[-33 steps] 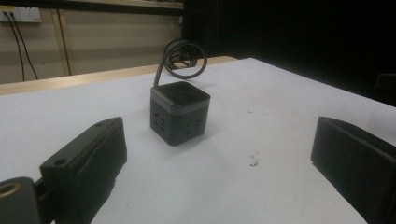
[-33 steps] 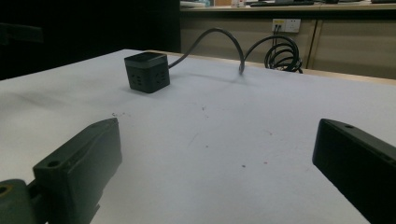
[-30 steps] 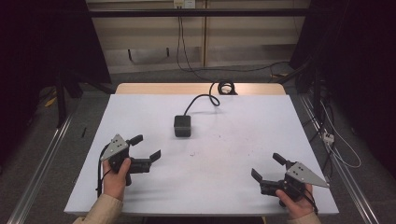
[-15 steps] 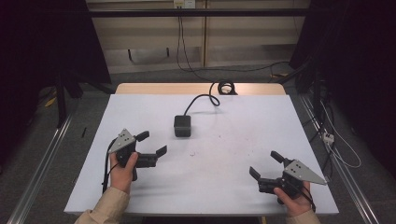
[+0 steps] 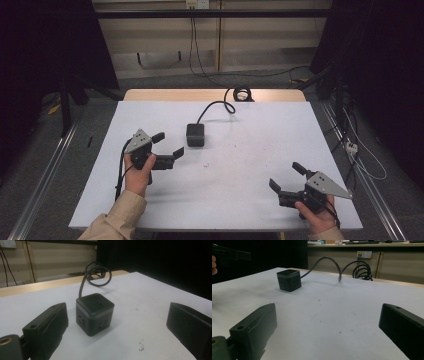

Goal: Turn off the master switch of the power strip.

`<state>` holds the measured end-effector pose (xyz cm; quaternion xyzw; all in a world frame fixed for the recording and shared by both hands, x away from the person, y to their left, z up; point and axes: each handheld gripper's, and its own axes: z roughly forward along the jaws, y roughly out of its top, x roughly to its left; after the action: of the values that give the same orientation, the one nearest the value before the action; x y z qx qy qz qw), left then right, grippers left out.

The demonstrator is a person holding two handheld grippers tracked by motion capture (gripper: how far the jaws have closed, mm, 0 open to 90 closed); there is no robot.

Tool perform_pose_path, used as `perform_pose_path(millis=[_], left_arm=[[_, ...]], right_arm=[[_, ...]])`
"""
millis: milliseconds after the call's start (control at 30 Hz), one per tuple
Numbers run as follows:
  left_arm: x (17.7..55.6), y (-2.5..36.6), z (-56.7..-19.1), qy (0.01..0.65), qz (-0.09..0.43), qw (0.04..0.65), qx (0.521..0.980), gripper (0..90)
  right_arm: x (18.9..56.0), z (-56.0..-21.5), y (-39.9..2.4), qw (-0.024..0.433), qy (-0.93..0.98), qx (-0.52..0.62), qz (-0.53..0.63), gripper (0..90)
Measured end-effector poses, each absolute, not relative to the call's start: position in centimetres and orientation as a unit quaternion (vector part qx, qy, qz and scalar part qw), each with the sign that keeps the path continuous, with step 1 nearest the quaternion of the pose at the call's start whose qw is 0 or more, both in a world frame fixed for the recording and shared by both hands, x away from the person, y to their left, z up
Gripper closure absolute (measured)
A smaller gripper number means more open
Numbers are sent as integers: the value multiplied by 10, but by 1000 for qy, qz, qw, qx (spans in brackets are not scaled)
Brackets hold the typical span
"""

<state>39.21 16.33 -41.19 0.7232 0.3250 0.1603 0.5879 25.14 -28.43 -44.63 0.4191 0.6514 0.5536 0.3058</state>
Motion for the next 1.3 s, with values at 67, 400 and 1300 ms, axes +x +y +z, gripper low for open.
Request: perform_pose_path(millis=[67, 400, 1300], left_arm=[[395, 162, -414, 325, 162, 586, 724, 37], [404, 159, -420, 330, 169, 586, 720, 37], [417, 154, -417, 339, 163, 576, 726, 41]], right_arm=[[251, -446, -285, 306, 652, 419, 553, 13], [250, -445, -286, 308, 649, 418, 555, 13], [256, -442, -278, 306, 655, 405, 560, 14]])
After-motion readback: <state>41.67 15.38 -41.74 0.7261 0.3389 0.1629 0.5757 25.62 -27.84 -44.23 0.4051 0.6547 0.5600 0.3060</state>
